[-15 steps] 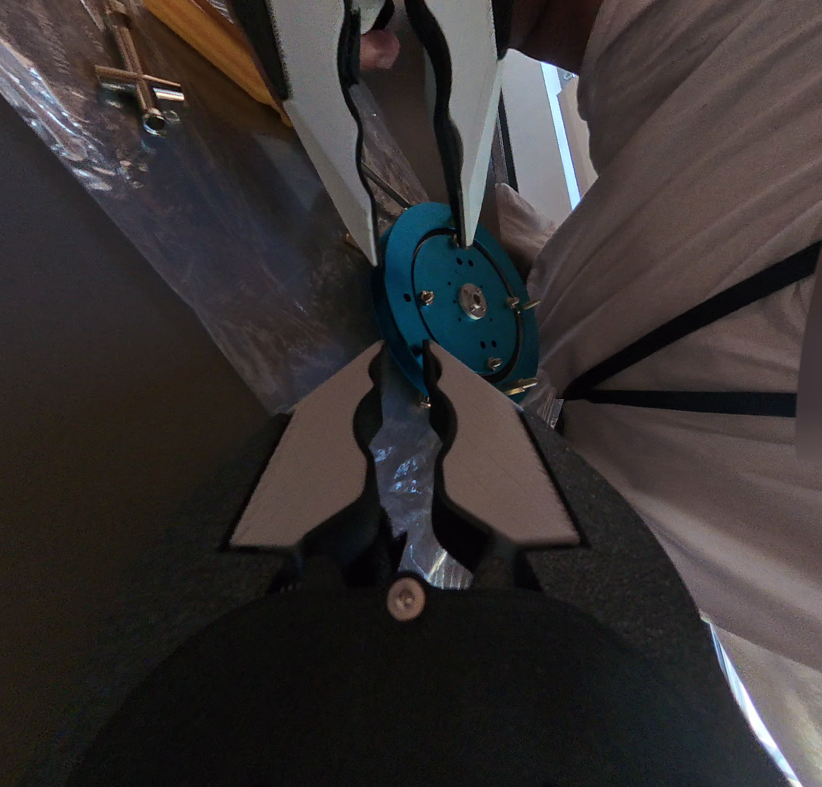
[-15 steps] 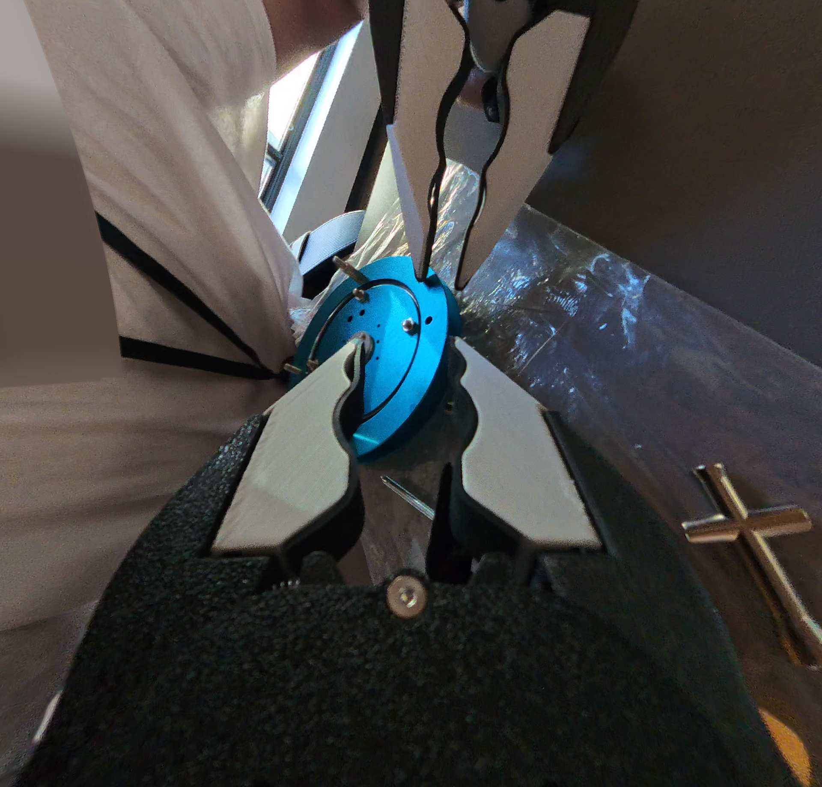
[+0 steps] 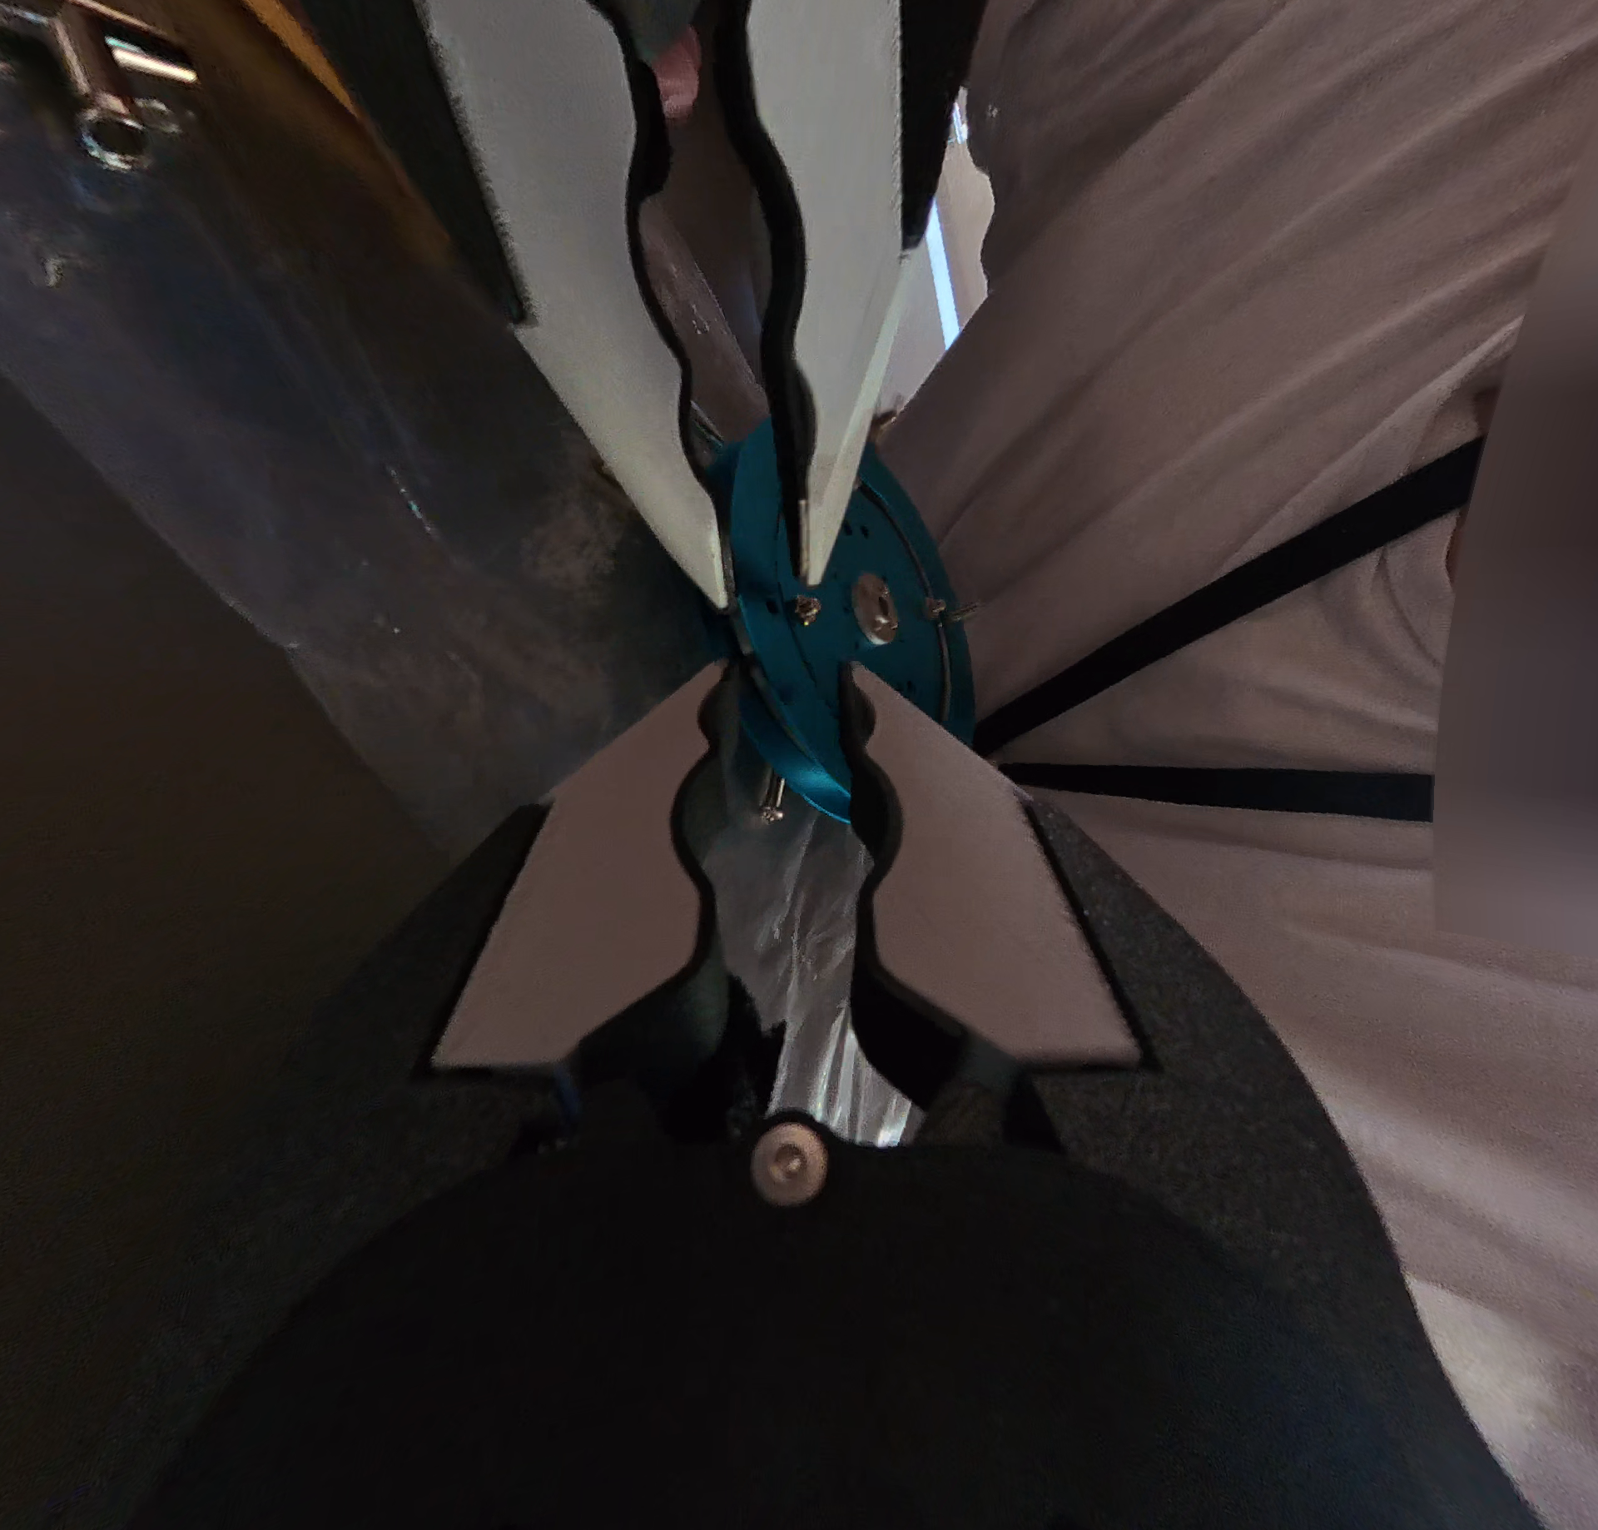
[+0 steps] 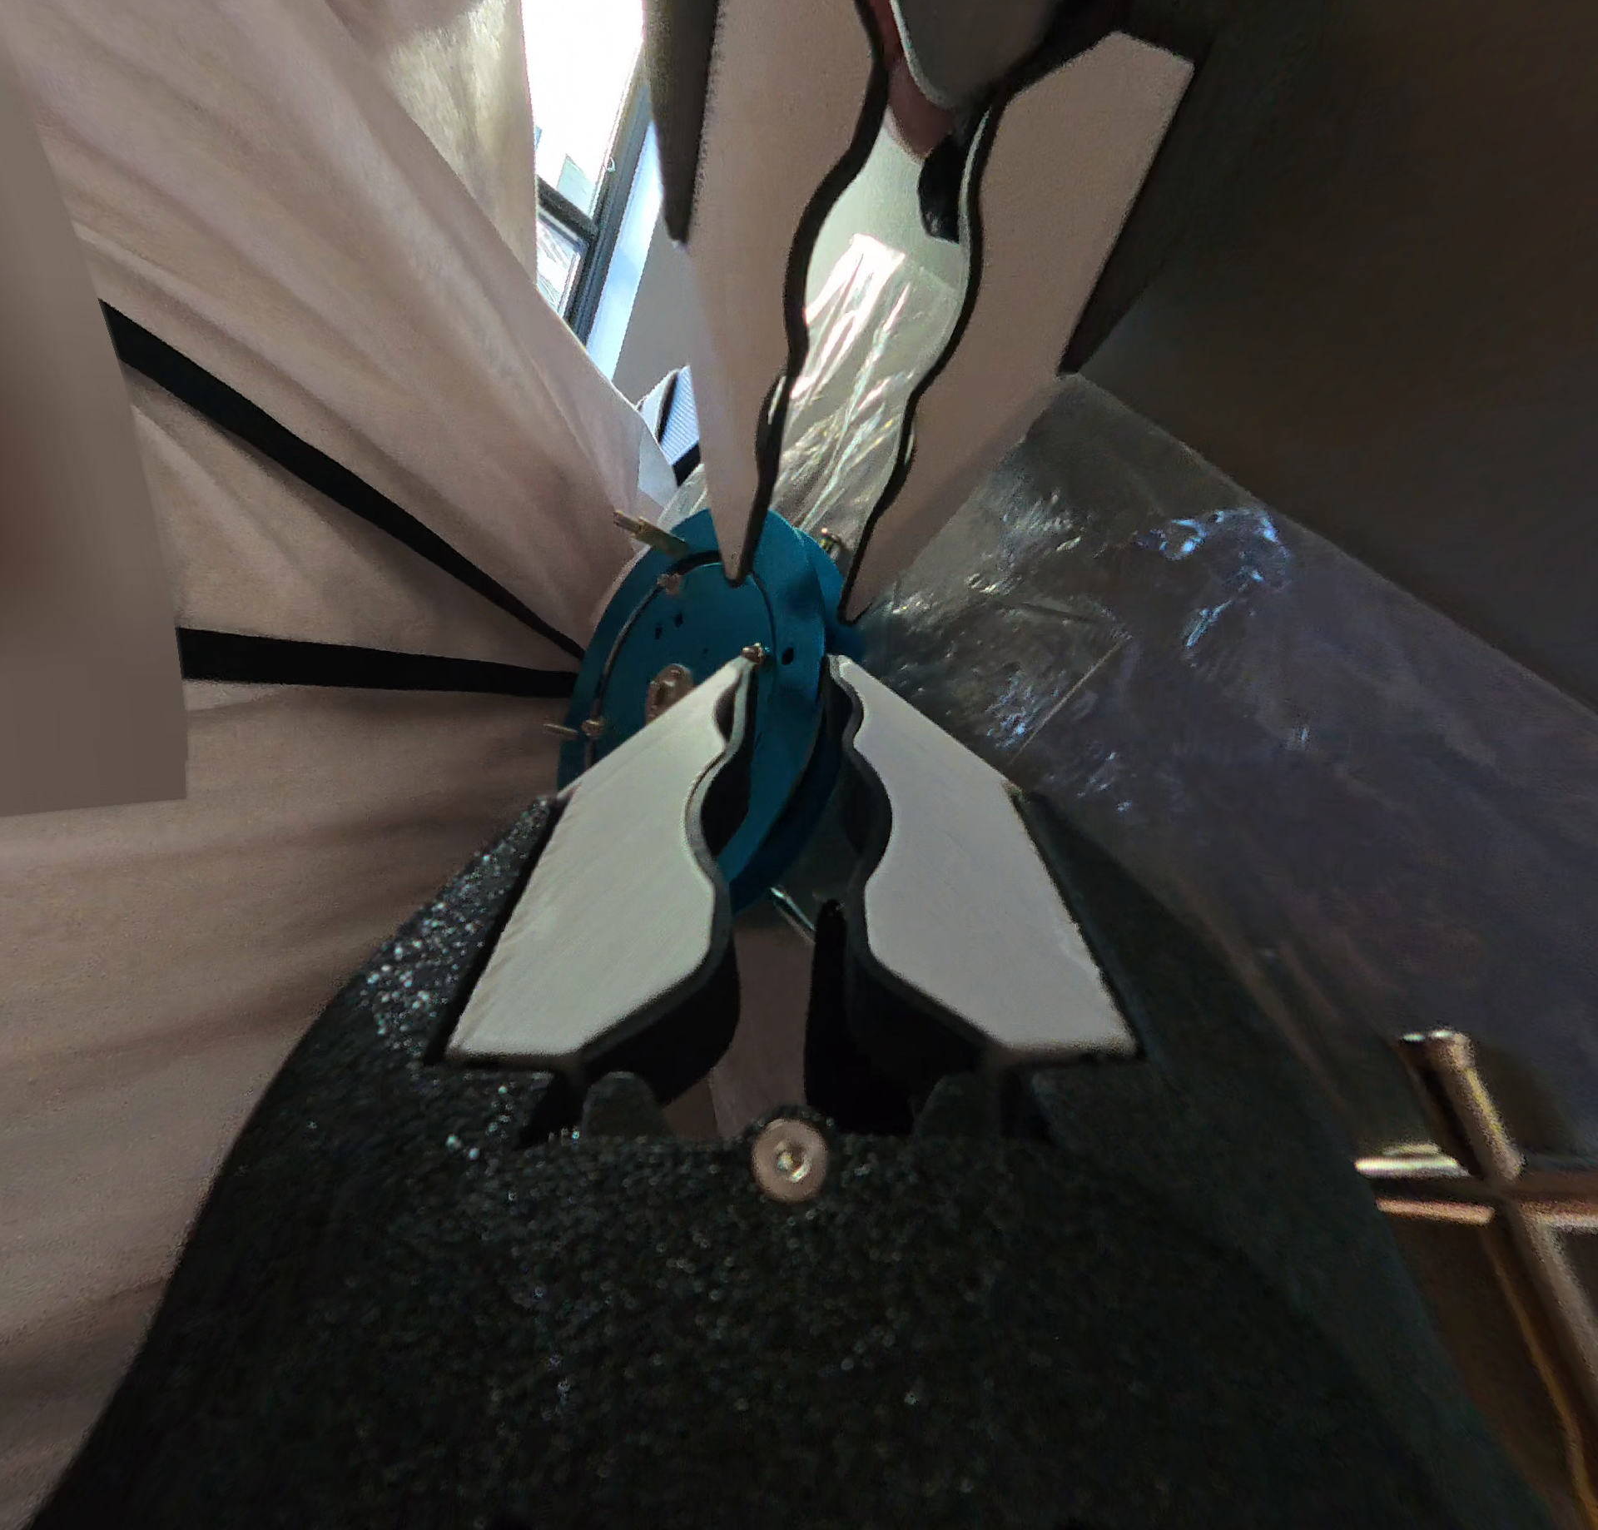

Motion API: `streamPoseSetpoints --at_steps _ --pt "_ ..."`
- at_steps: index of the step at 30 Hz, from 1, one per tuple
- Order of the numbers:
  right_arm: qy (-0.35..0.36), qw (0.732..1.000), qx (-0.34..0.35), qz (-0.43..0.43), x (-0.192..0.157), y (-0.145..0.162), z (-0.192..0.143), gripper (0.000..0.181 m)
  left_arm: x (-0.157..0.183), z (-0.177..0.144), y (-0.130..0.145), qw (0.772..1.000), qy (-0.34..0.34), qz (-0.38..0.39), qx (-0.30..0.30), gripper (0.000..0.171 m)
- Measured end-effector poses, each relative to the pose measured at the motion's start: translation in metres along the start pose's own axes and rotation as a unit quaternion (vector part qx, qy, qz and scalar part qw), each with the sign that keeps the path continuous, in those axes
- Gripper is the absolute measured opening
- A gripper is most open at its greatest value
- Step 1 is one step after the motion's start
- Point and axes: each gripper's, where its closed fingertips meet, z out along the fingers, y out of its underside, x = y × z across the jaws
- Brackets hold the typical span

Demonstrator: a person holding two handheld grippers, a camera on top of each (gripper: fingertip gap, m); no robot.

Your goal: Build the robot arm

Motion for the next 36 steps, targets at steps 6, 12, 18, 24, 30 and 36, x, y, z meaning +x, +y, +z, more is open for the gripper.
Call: streamPoseSetpoints --at_steps 6,12,18,24,30,36 --pt "-0.007 0.999 -0.024 0.024 -0.003 0.005 0.004 0.008 0.000 0.007 0.000 1.000 0.017 -0.018 -0.008 0.005" --pt "-0.052 0.993 -0.037 0.095 -0.009 0.007 0.000 0.005 0.004 0.009 -0.007 1.000 0.000 0.008 0.013 0.003" --pt "-0.097 0.984 -0.033 0.144 -0.014 0.000 -0.006 0.001 0.009 0.003 -0.013 0.999 -0.005 0.016 0.039 0.003" --pt "-0.077 0.988 -0.011 0.133 -0.012 -0.008 -0.018 0.000 0.004 -0.011 -0.017 0.996 -0.027 -0.003 0.085 0.044" --pt "-0.048 0.993 -0.004 0.107 -0.016 -0.015 -0.018 0.000 0.011 0.006 -0.010 0.998 -0.017 -0.005 0.063 0.023" --pt "0.032 0.998 0.045 0.022 -0.028 -0.027 -0.036 0.018 0.021 0.001 -0.015 0.994 -0.047 0.039 0.086 0.018"
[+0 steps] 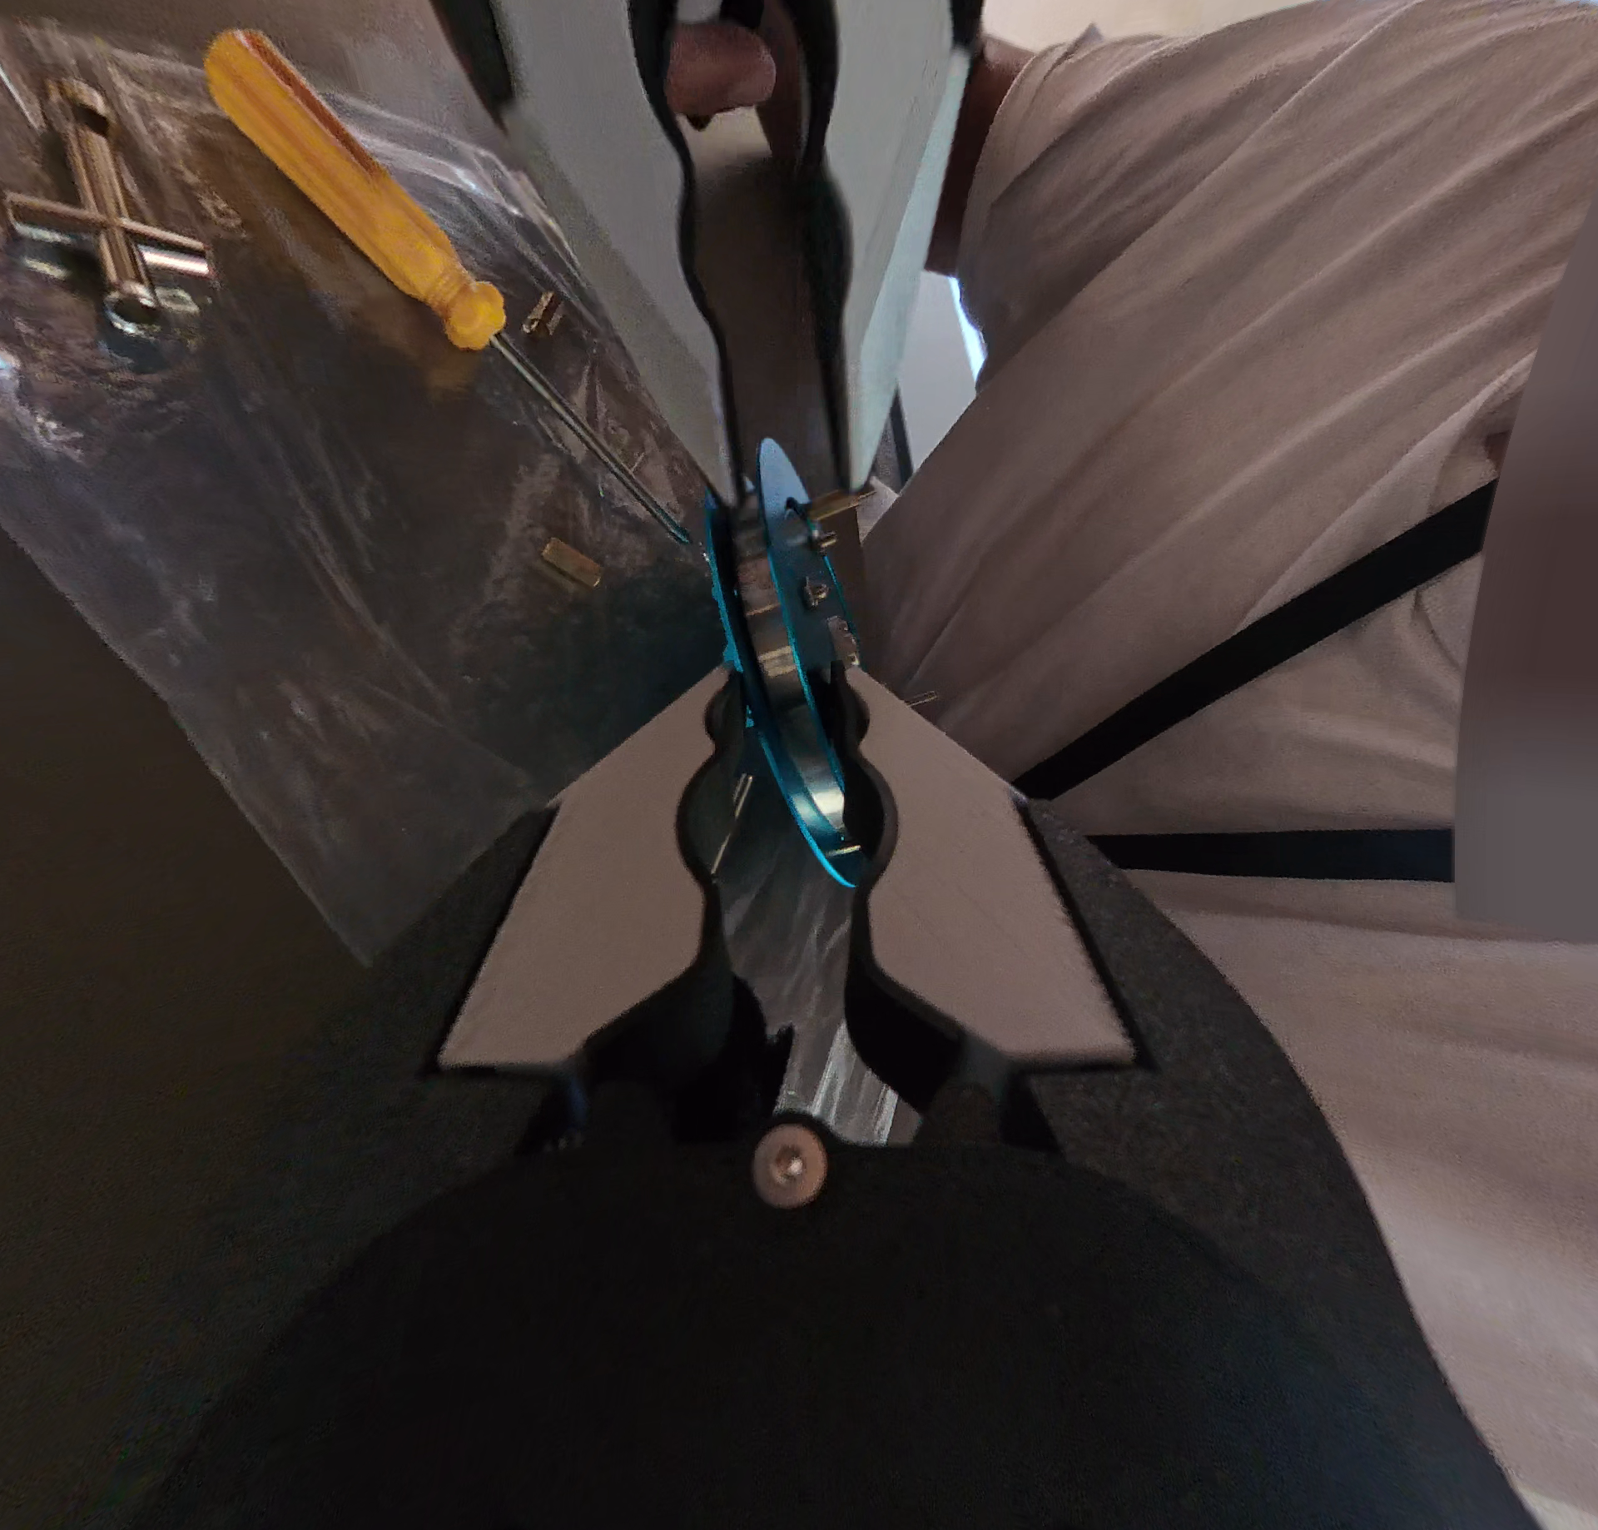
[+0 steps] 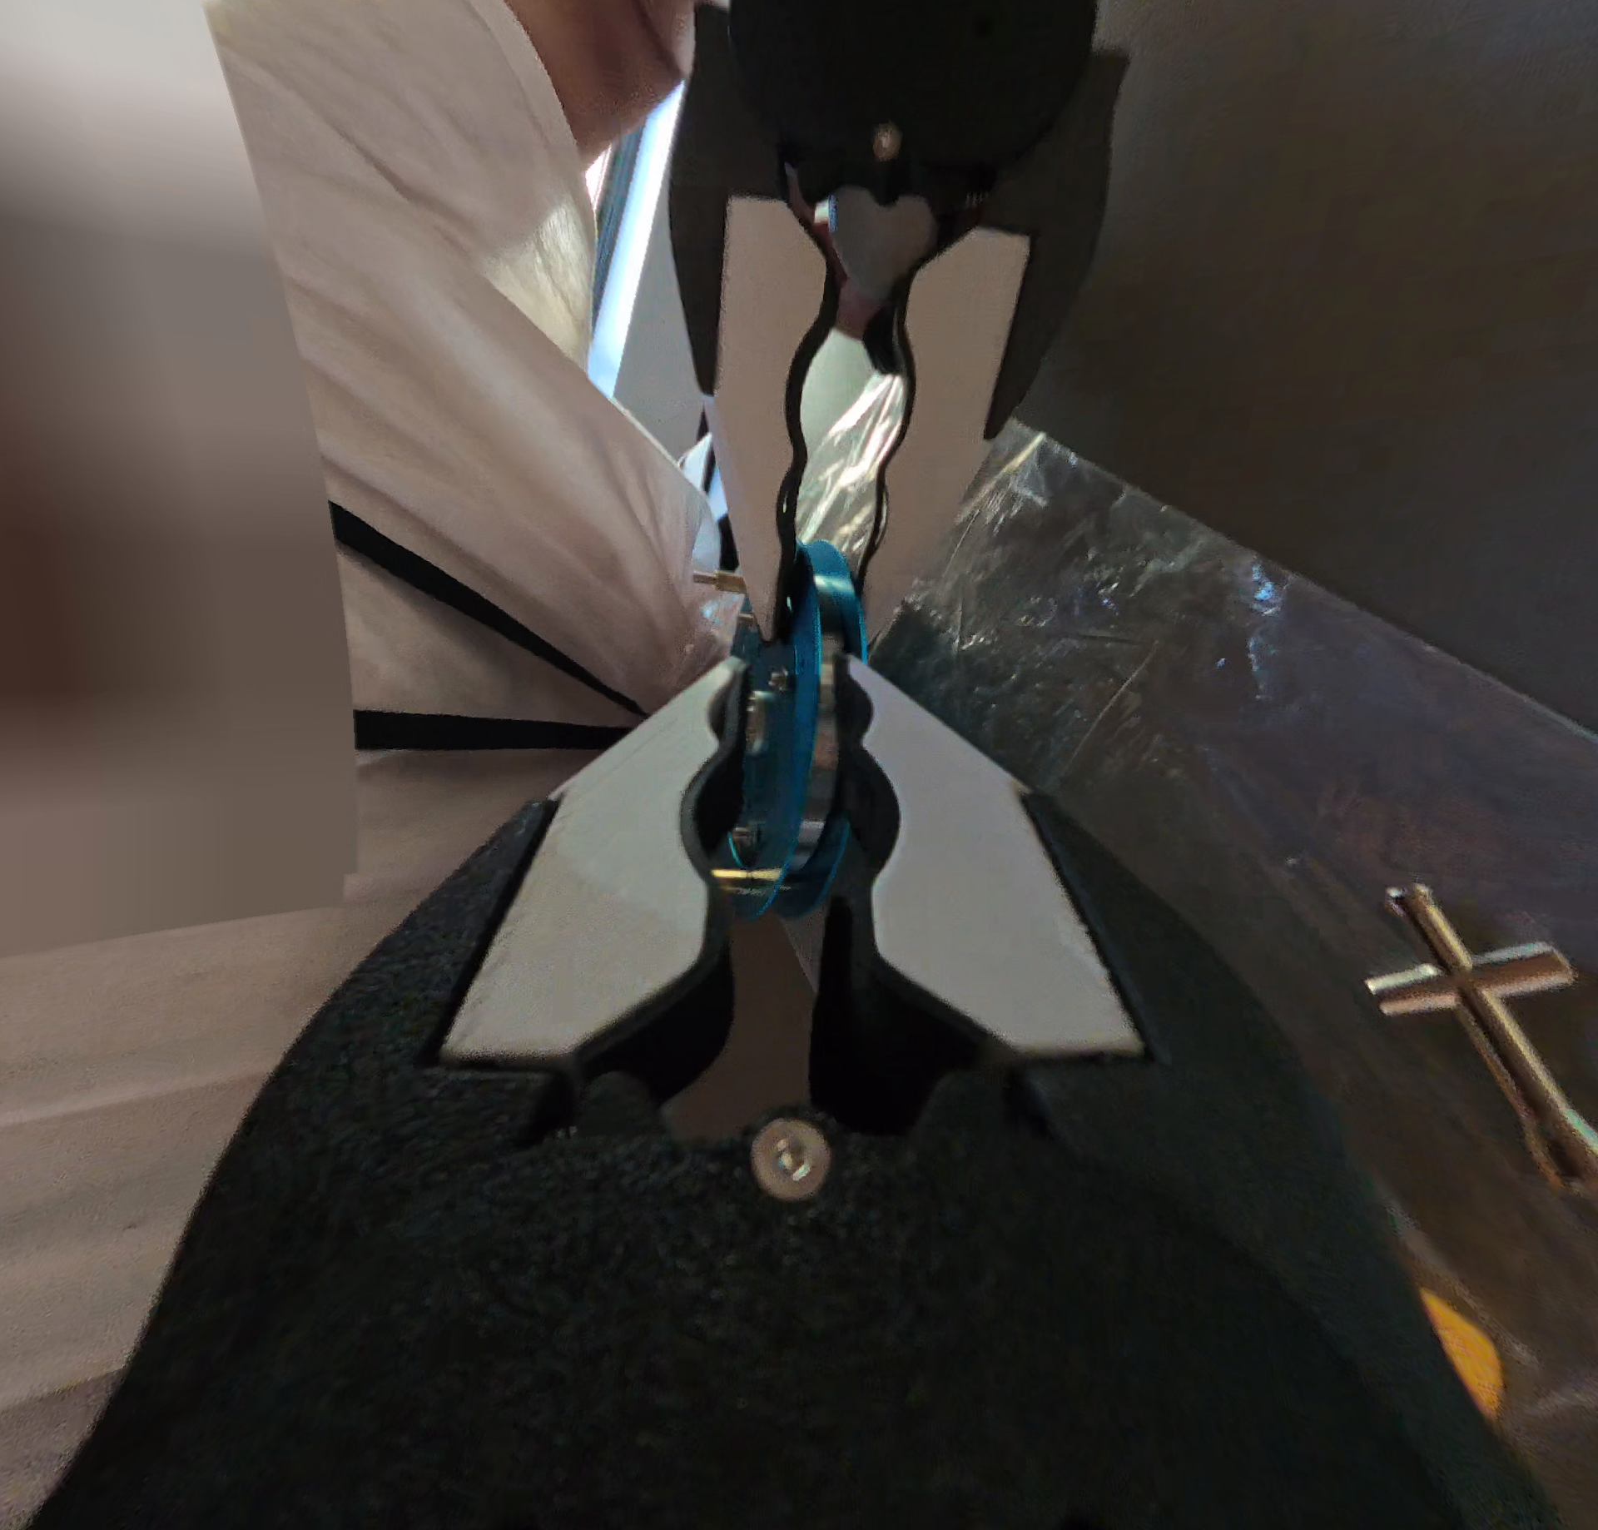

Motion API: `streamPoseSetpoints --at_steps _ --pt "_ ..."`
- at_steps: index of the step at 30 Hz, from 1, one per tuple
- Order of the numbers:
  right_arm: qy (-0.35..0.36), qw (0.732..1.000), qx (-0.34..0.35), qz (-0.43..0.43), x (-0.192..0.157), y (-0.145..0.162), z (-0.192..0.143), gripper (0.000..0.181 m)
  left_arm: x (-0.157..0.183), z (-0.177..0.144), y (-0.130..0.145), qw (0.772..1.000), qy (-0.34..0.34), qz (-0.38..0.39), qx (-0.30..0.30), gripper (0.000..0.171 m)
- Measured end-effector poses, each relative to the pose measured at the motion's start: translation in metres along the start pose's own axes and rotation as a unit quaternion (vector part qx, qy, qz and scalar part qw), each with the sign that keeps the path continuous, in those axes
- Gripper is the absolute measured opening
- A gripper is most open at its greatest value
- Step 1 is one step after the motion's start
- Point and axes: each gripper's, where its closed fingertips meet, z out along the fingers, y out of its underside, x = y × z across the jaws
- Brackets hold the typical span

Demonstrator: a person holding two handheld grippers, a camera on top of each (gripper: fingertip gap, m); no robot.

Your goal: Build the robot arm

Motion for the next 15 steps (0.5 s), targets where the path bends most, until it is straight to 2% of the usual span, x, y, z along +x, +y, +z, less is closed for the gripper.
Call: streamPoseSetpoints --at_steps 2,5,8,15 --pt "0.043 0.999 0.017 -0.015 0.000 -0.001 -0.010 0.026 0.004 -0.001 0.000 1.000 -0.008 0.012 0.004 0.017" --pt "0.081 0.996 -0.025 -0.019 0.001 0.019 -0.002 0.035 0.007 -0.002 0.000 0.999 -0.022 0.026 0.010 0.018" --pt "0.078 0.996 -0.044 -0.001 0.000 0.029 0.013 0.020 0.008 -0.002 0.001 0.999 -0.030 0.036 0.014 0.018" --pt "0.020 0.998 0.006 0.051 -0.001 0.018 0.013 0.015 0.007 -0.008 0.003 0.998 -0.039 0.040 0.041 0.018"
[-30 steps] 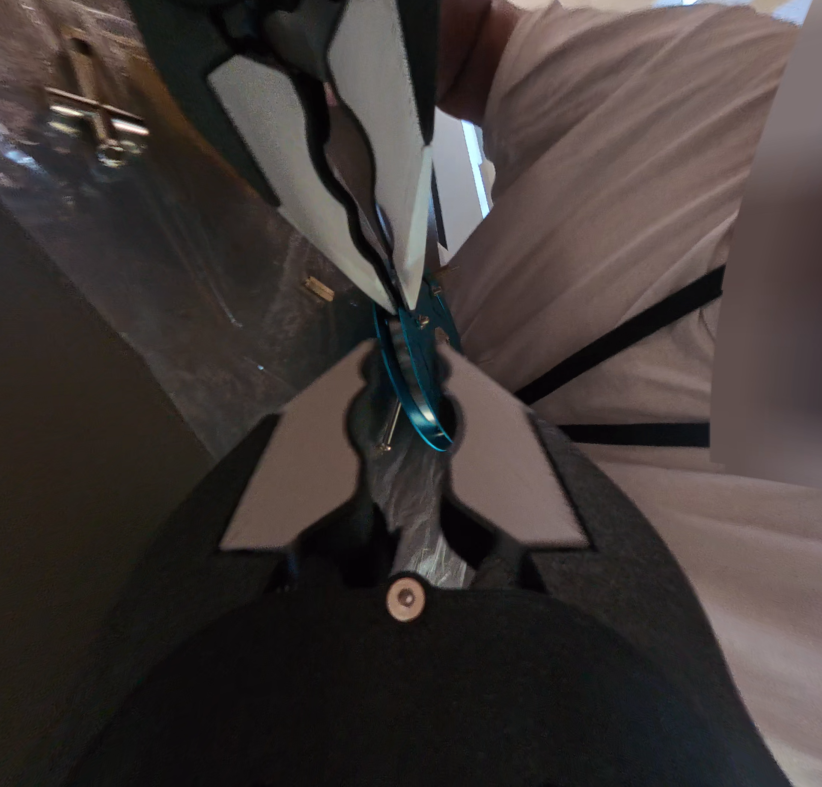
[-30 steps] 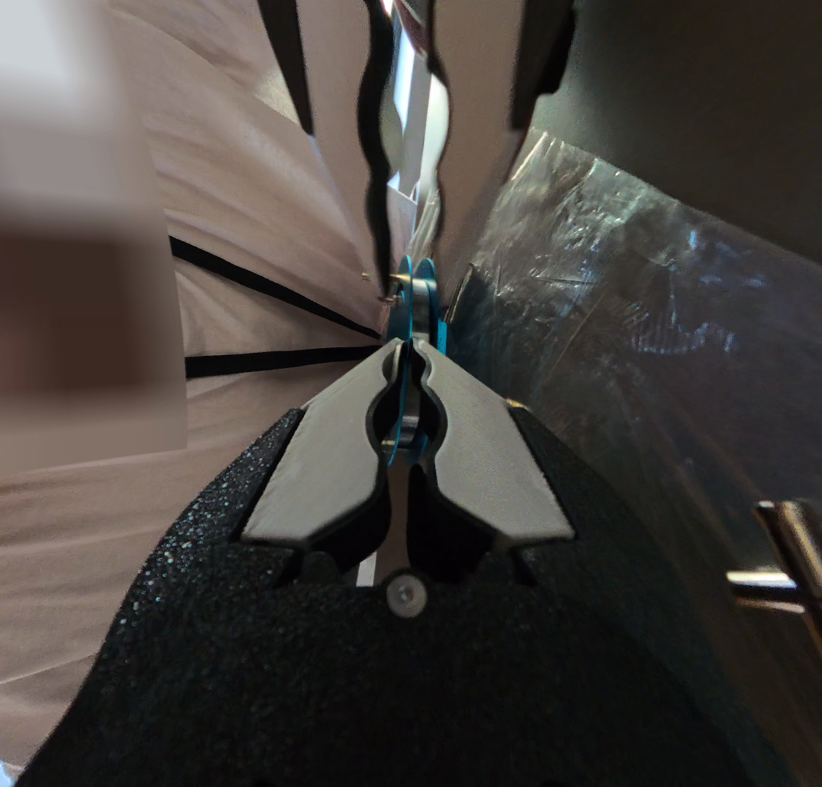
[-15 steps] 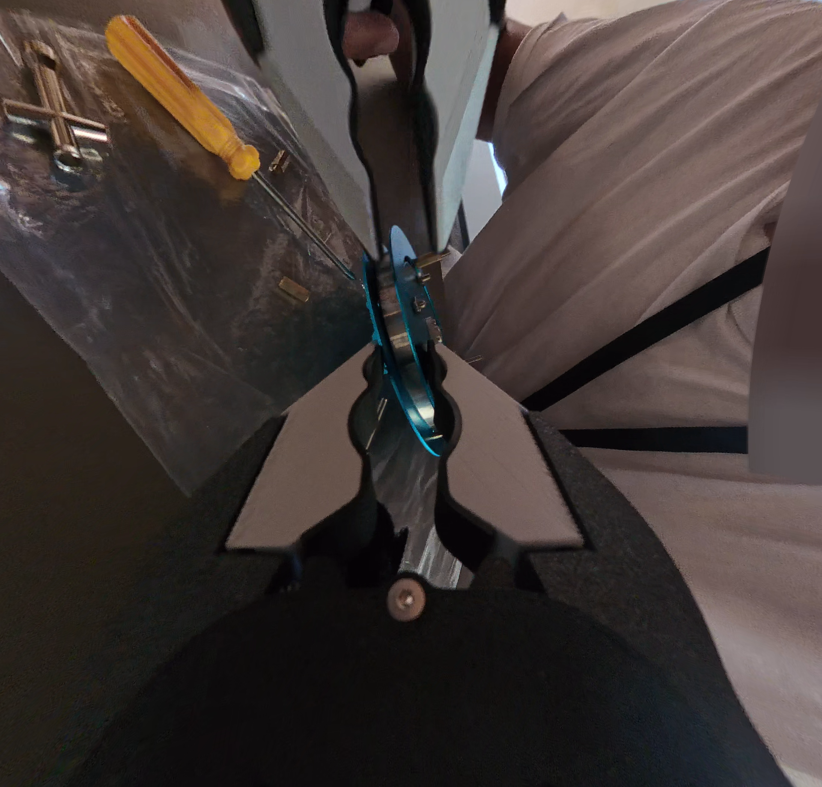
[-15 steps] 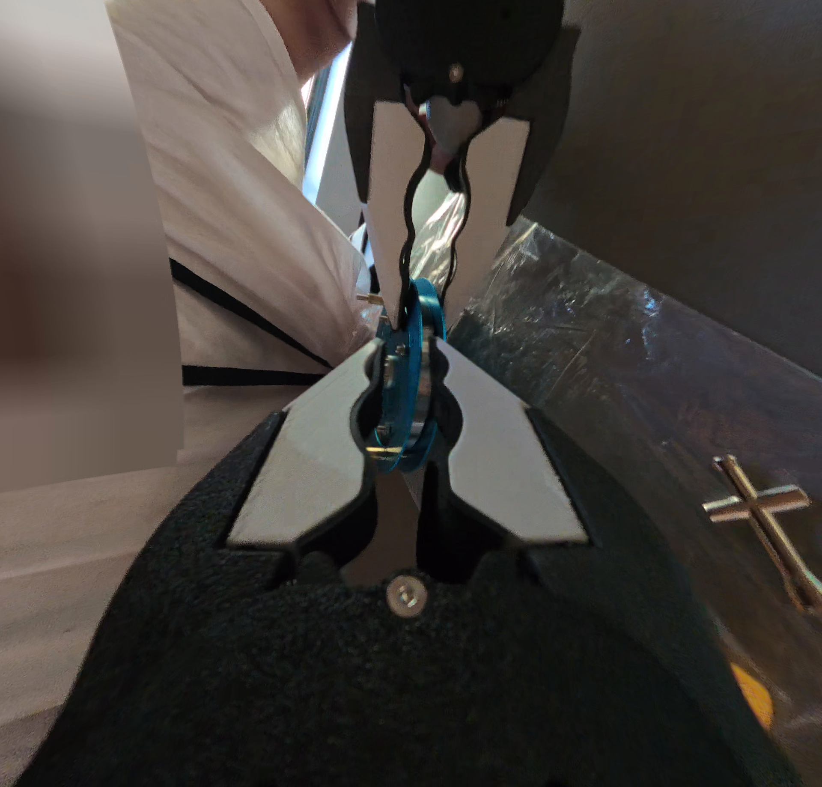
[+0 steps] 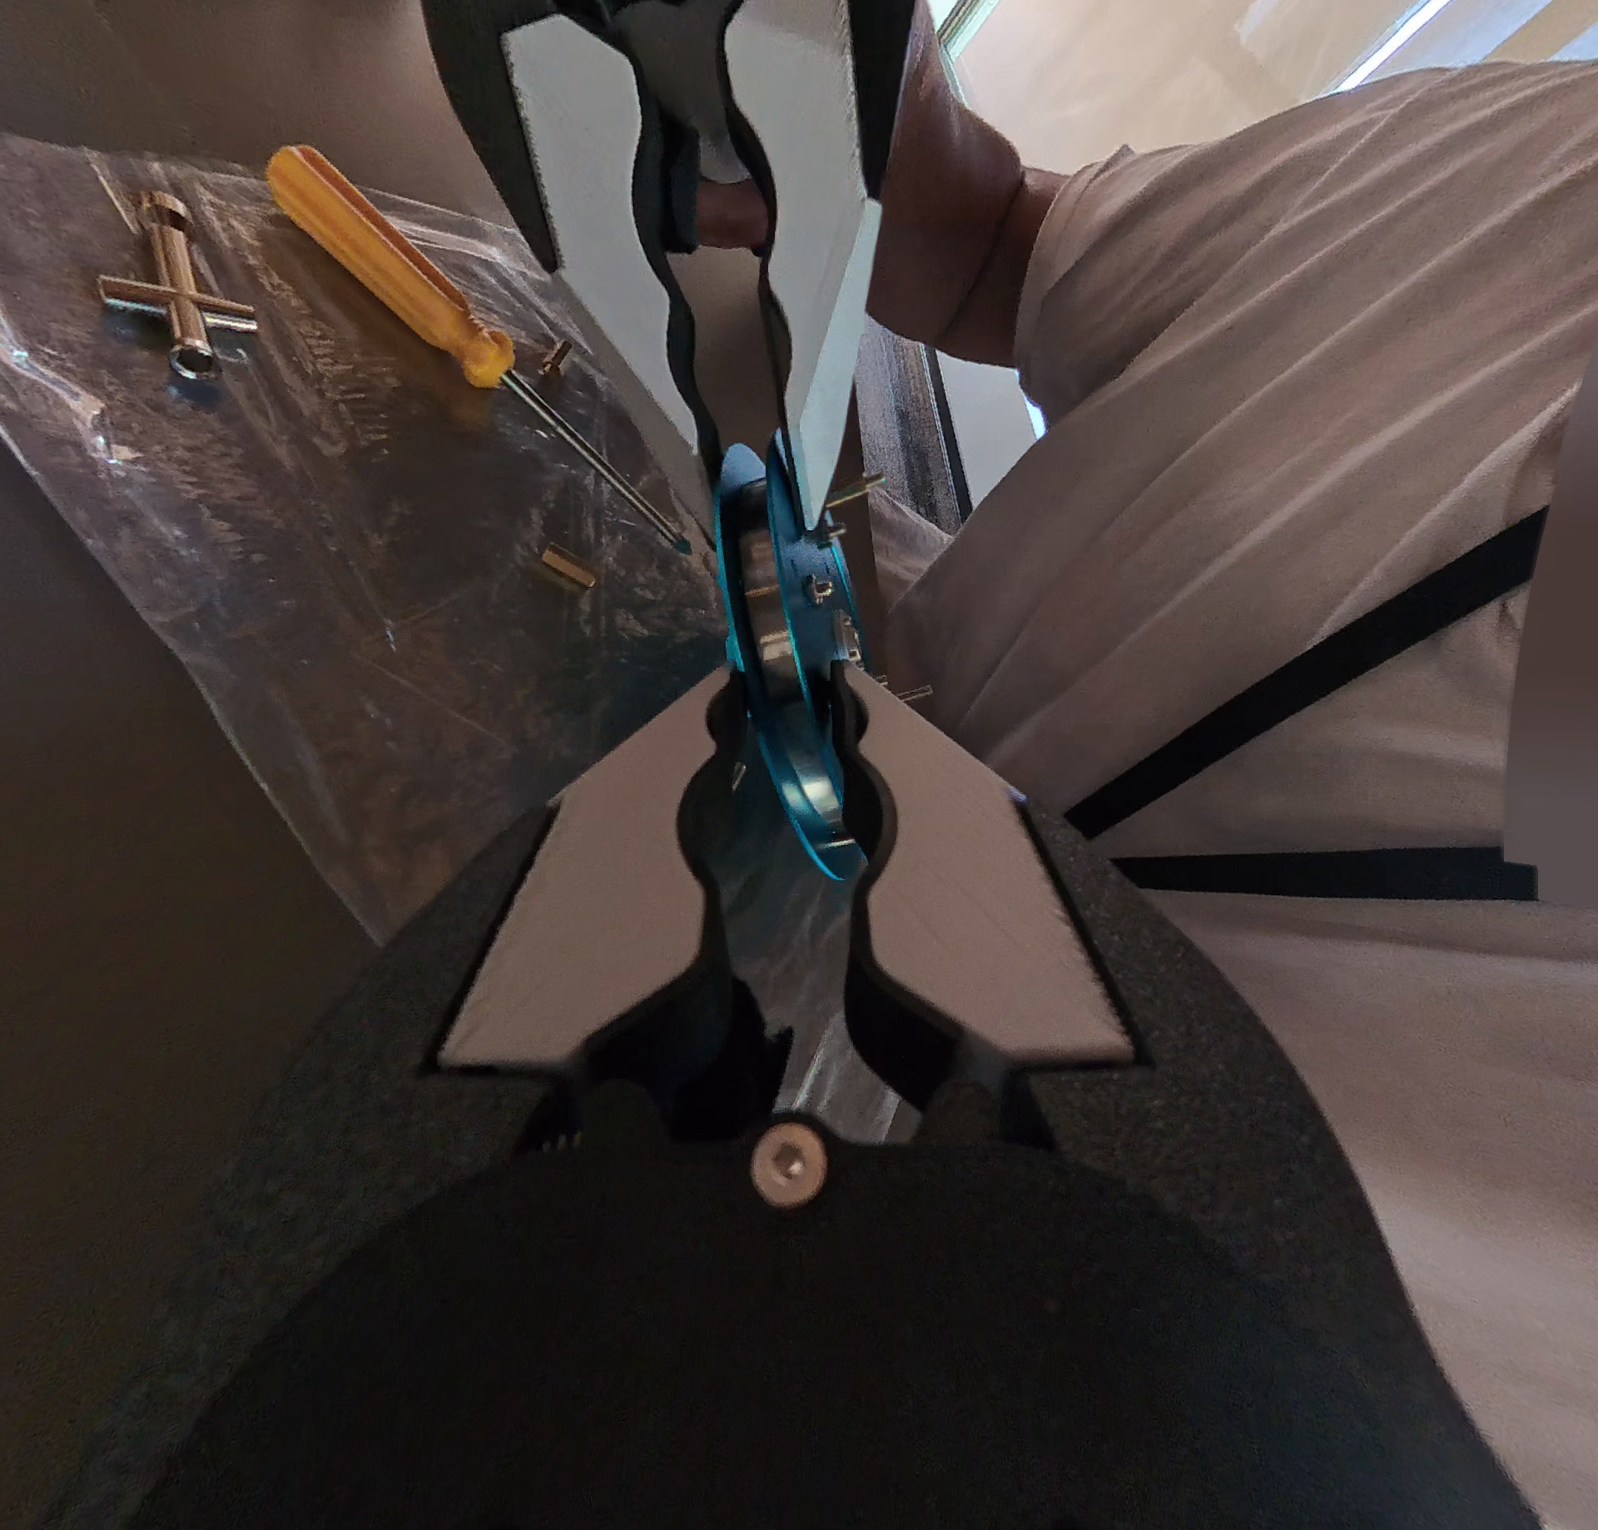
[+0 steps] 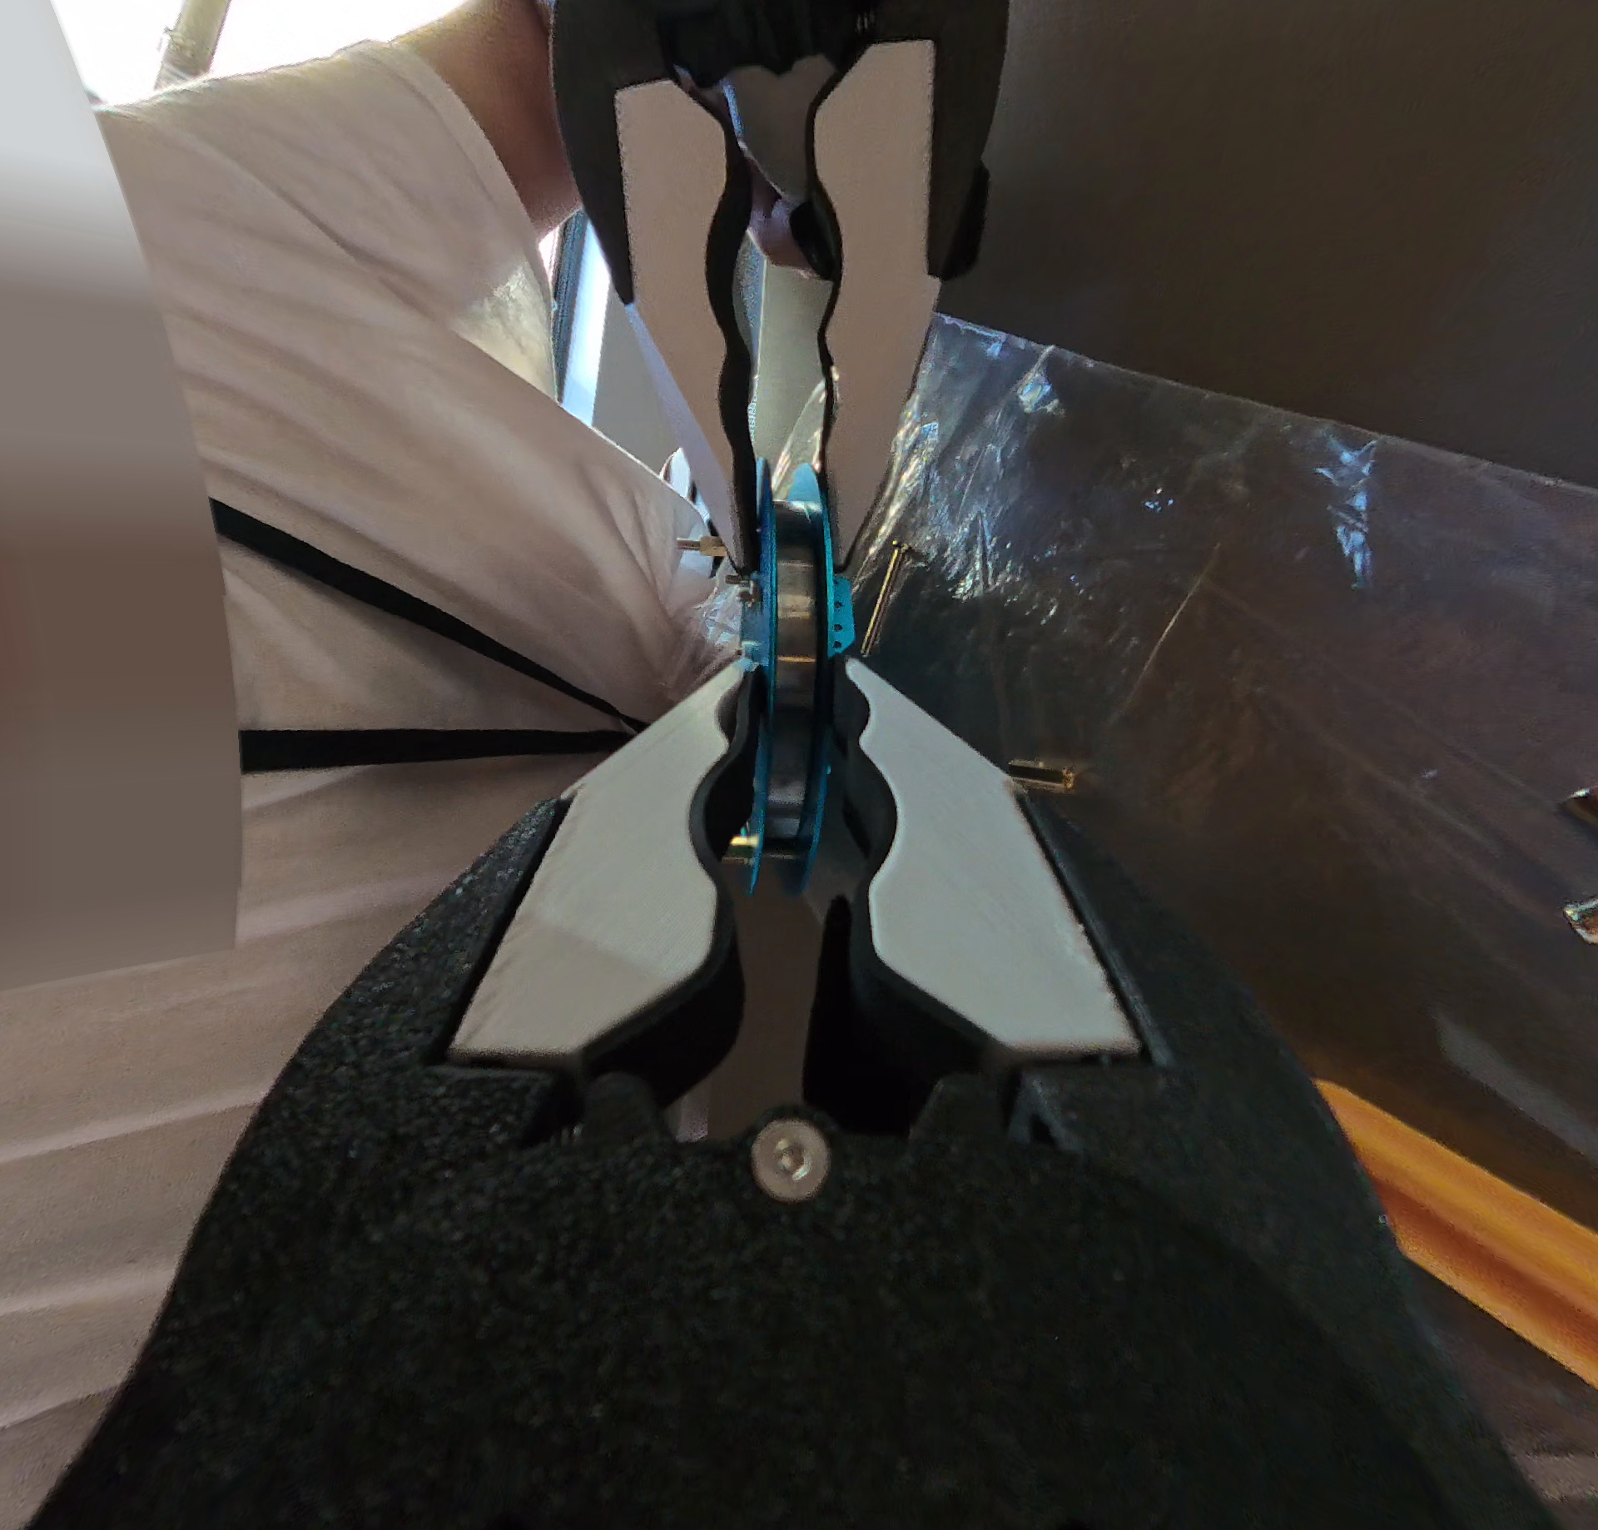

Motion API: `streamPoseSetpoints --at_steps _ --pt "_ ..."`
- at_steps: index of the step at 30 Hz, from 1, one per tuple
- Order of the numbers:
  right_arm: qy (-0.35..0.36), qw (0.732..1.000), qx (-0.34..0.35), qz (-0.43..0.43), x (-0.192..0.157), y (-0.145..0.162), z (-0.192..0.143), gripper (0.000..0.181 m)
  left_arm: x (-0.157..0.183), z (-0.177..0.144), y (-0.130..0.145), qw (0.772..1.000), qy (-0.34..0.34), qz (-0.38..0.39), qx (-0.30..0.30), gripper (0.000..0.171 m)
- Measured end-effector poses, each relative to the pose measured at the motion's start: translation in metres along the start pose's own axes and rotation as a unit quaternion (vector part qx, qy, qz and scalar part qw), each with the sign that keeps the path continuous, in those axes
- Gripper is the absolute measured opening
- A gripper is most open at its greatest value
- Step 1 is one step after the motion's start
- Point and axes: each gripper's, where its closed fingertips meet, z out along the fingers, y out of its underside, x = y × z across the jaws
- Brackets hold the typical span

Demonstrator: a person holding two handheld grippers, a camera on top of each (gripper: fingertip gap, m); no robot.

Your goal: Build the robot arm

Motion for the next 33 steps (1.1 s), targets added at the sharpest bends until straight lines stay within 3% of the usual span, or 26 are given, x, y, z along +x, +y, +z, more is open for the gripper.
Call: streamPoseSetpoints --at_steps 2,4,6,8,12,15,18,22,23,27,33 --pt "0.033 0.999 0.003 -0.014 0.007 0.000 -0.001 0.018 -0.002 -0.001 0.001 1.000 -0.002 -0.006 0.004 0.018" --pt "0.122 0.989 0.023 -0.080 0.016 -0.005 -0.012 0.027 -0.004 -0.001 0.001 1.000 0.000 -0.024 0.008 0.017" --pt "0.230 0.959 0.063 -0.156 0.015 -0.012 -0.033 0.028 -0.006 -0.002 0.002 0.999 -0.002 -0.037 0.015 0.017" --pt "0.293 0.923 0.094 -0.233 -0.008 -0.007 -0.039 0.029 -0.009 -0.002 0.003 0.999 -0.006 -0.047 0.019 0.018" --pt "0.326 0.887 0.106 -0.309 -0.044 0.034 0.015 0.039 -0.012 -0.002 0.004 0.998 -0.010 -0.064 0.026 0.018" --pt "0.383 0.869 0.088 -0.301 -0.028 0.056 0.043 0.039 -0.010 -0.003 0.005 0.998 -0.014 -0.062 0.025 0.018" --pt "0.414 0.846 0.080 -0.326 -0.030 0.056 0.047 0.023 -0.009 -0.003 0.004 0.998 -0.019 -0.060 0.024 0.018" --pt "0.429 0.839 0.041 -0.332 -0.020 0.063 0.057 0.012 -0.007 -0.002 0.004 0.998 -0.026 -0.059 0.023 0.018" --pt "0.443 0.828 0.048 -0.339 -0.019 0.061 0.054 0.001 -0.006 -0.002 0.004 0.998 -0.027 -0.057 0.022 0.018" --pt "0.447 0.823 0.047 -0.348 -0.021 0.059 0.052 0.000 -0.001 -0.006 -0.001 0.998 -0.041 -0.043 0.031 0.017" --pt "0.474 0.783 0.031 -0.402 -0.026 0.035 0.036 0.000 0.018 -0.028 -0.027 0.984 -0.130 0.117 0.032 0.011"
